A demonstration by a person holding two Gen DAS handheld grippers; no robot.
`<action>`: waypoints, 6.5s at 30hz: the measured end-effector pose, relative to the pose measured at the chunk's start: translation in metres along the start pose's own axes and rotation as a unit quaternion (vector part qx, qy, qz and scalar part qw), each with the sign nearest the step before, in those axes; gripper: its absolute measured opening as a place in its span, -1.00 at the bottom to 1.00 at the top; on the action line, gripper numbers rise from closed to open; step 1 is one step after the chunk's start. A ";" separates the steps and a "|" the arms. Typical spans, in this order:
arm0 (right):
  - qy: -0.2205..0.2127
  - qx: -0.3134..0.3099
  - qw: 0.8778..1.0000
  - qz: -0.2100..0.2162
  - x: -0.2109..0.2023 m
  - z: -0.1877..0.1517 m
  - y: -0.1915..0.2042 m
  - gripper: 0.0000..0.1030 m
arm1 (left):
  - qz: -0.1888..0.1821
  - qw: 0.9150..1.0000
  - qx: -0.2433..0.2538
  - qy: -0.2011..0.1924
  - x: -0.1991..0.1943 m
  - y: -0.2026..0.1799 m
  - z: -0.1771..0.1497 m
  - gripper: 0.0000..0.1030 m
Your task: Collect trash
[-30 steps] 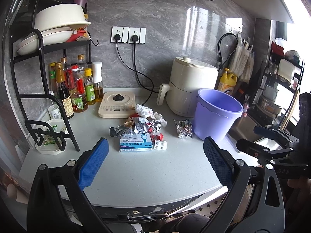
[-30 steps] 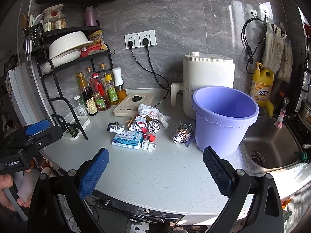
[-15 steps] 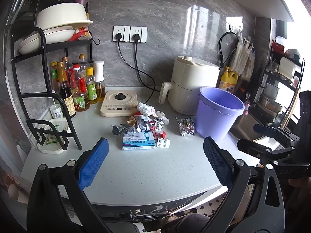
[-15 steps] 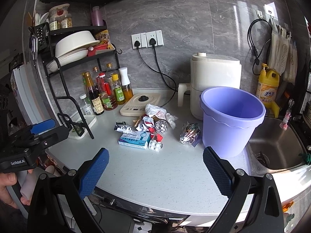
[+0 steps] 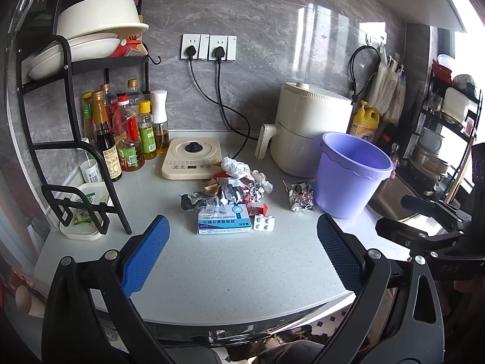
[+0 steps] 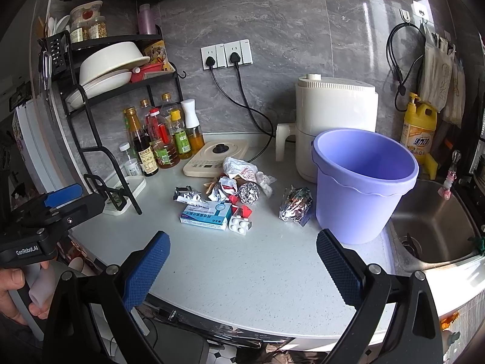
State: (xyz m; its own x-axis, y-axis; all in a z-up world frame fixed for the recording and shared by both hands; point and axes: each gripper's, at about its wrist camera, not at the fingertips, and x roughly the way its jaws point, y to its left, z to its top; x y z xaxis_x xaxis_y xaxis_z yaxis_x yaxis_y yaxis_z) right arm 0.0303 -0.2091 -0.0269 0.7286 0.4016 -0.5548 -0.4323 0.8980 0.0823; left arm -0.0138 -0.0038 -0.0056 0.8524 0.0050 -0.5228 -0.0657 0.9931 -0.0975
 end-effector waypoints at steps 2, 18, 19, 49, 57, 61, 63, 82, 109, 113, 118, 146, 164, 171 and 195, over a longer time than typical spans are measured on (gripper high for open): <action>0.002 0.000 1.000 -0.002 0.004 0.001 0.000 0.84 | -0.003 1.000 -0.004 0.006 0.007 0.004 0.000 0.88; 0.072 0.014 0.997 -0.017 0.112 0.004 -0.023 0.20 | 0.003 0.997 -0.037 0.069 0.108 0.043 0.006 0.63; 0.074 0.012 0.997 -0.022 0.118 0.005 -0.024 0.20 | 0.002 0.997 -0.040 0.070 0.114 0.045 0.008 0.60; 0.094 -0.011 0.987 -0.126 0.258 0.015 -0.032 -0.90 | -0.008 0.986 -0.109 0.129 0.231 0.081 -0.002 -0.90; 0.064 -0.015 0.994 -0.092 0.233 0.024 -0.020 -0.95 | -0.004 0.990 -0.102 0.099 0.206 0.082 0.011 -0.90; 0.047 -0.012 0.996 -0.081 0.217 0.032 -0.015 -0.95 | -0.007 0.992 -0.096 0.081 0.193 0.078 0.022 -0.90; 0.034 -0.013 0.997 -0.074 0.208 0.039 -0.013 -0.95 | -0.007 0.993 -0.094 0.073 0.187 0.075 0.028 -0.90; -0.100 0.010 0.992 -0.074 0.104 0.114 -0.062 -0.94 | -0.067 0.997 -0.020 0.009 0.171 -0.023 0.104 -0.90; -0.112 0.164 0.950 -0.239 0.022 0.063 -0.214 0.49 | -0.244 0.963 0.109 0.030 0.212 -0.195 0.135 -0.30; -0.108 0.170 0.950 -0.239 0.018 0.056 -0.216 0.52 | -0.241 0.966 0.094 -0.004 0.199 -0.189 0.134 0.73; -0.106 0.168 0.953 -0.228 0.019 0.051 -0.207 0.66 | -0.197 0.978 0.073 0.009 0.200 -0.165 0.128 0.75; -0.087 0.065 0.982 -0.157 0.025 0.011 -0.072 0.84 | -0.025 0.998 -0.034 0.036 0.095 -0.018 0.034 0.88; 0.014 0.049 0.996 -0.071 0.062 -0.011 -0.030 0.78 | 0.015 0.991 -0.093 0.100 0.114 0.033 -0.021 0.88; 0.049 0.039 0.997 -0.050 0.087 -0.012 -0.031 0.67 | 0.014 0.989 -0.089 0.117 0.156 0.038 -0.026 0.88; 0.131 0.068 0.989 -0.025 0.174 -0.022 -0.054 0.59 | -0.069 0.985 0.026 0.155 0.283 0.043 0.005 0.87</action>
State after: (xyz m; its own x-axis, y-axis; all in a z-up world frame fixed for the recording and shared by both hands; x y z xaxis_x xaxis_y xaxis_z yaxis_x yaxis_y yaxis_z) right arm 0.1689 -0.1919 -0.1461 0.5768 0.3114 -0.7552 -0.3108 0.9386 0.1497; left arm 0.2273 0.0410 -0.1536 0.6511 -0.1585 -0.7423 0.0739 0.9865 -0.1459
